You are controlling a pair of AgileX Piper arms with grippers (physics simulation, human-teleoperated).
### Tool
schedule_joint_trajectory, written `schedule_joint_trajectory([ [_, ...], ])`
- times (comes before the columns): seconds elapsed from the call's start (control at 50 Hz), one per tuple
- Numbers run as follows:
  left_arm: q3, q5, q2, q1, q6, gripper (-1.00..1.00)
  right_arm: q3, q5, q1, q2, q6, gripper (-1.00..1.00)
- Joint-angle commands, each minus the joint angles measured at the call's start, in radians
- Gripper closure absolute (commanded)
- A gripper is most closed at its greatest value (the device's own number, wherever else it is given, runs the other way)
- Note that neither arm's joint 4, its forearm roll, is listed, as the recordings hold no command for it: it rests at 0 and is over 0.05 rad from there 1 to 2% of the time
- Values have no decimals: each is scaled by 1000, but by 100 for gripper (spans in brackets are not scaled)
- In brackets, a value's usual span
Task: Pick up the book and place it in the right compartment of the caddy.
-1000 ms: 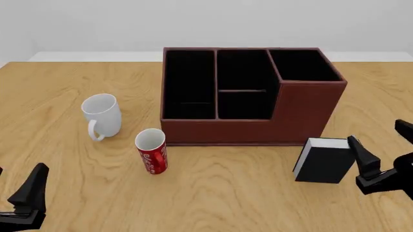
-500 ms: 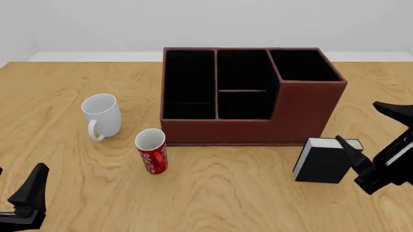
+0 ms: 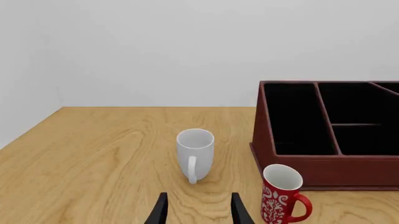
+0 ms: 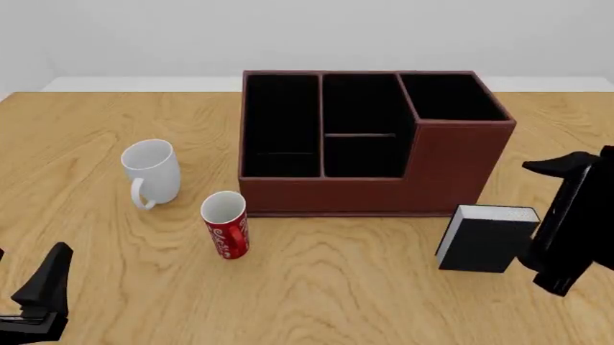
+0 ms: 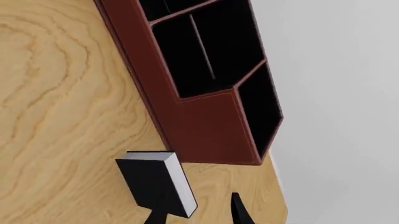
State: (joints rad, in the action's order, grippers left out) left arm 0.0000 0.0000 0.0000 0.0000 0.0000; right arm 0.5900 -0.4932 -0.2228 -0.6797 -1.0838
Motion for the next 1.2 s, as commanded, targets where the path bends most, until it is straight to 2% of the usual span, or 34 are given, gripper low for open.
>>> schedule_joint_trajectory([
  [0.02,0,0,0,0,0,-100,39,-64,15,-56,-55,-100],
  [0.32,0,0,0,0,0,-100,53,-117,3,-114,-28,-100],
  [0.66,0,0,0,0,0,-100,18,-93,51,-169,-44,-100],
  [0.88,0,0,0,0,0,-100,25,-81,80,-210,-67,-100],
  [0.98,0,0,0,0,0,-100,20,-60,115,-236,-104,-100],
  [1.2,0,0,0,0,0,-100,45,-68,169,-254,-136,-100],
])
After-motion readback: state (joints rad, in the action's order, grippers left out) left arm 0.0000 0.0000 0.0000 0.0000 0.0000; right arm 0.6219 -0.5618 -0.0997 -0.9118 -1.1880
